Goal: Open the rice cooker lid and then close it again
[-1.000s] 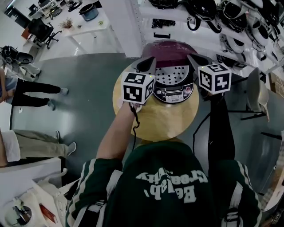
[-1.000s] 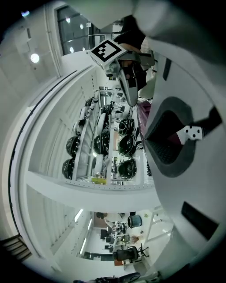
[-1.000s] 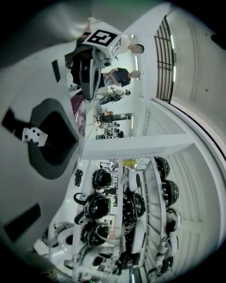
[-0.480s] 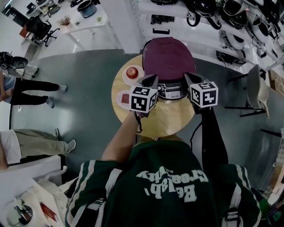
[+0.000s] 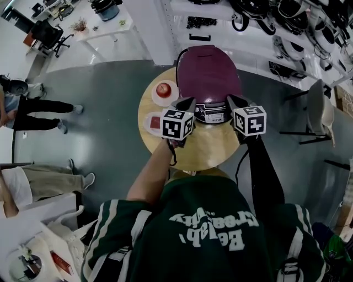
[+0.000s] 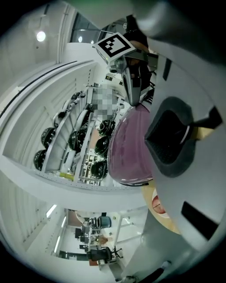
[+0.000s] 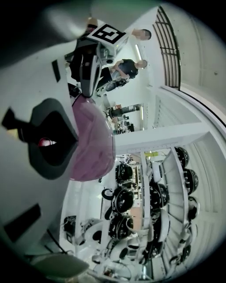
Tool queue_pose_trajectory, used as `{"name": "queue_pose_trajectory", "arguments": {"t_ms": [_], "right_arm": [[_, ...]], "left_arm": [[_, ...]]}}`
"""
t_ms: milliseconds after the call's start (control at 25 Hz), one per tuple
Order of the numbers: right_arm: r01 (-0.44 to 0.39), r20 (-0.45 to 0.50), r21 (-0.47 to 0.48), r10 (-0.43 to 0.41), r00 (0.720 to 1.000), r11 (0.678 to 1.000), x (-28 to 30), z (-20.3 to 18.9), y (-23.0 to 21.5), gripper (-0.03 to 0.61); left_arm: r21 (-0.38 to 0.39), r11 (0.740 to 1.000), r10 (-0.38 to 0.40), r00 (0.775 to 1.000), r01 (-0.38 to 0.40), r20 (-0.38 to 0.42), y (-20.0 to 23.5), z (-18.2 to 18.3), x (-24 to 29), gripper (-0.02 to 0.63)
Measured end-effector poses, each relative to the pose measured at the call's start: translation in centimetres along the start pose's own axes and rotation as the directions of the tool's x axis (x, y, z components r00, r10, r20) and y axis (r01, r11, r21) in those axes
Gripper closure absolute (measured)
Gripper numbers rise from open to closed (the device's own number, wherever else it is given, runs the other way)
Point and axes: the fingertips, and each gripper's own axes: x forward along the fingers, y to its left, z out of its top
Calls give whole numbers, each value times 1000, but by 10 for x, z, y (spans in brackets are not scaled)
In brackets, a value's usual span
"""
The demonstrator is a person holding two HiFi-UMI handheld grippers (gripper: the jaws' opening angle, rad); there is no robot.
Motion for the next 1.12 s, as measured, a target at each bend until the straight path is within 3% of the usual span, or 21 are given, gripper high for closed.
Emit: {"name": "queue_pose_trajectory", "arguments": {"t_ms": [440, 560, 760, 1120], "right_arm": [[30, 52, 37, -32, 998, 999, -1, 0, 0, 572], [26, 70, 42, -29, 997, 999, -2, -1, 0, 572], [60, 134, -19, -57, 989, 998, -7, -2, 2, 575], [122, 332, 34, -127, 935, 992, -56, 38, 16, 575]], "left_arm": [[10, 999, 36, 996, -36, 82, 0, -1, -2, 618], [4, 1000, 16, 995, -16, 103, 0, -2, -3, 618], [-29, 1000, 6, 988, -1, 157, 8, 0, -14, 618], [58, 998, 20, 957, -39, 288, 18, 43, -69, 618]]}}
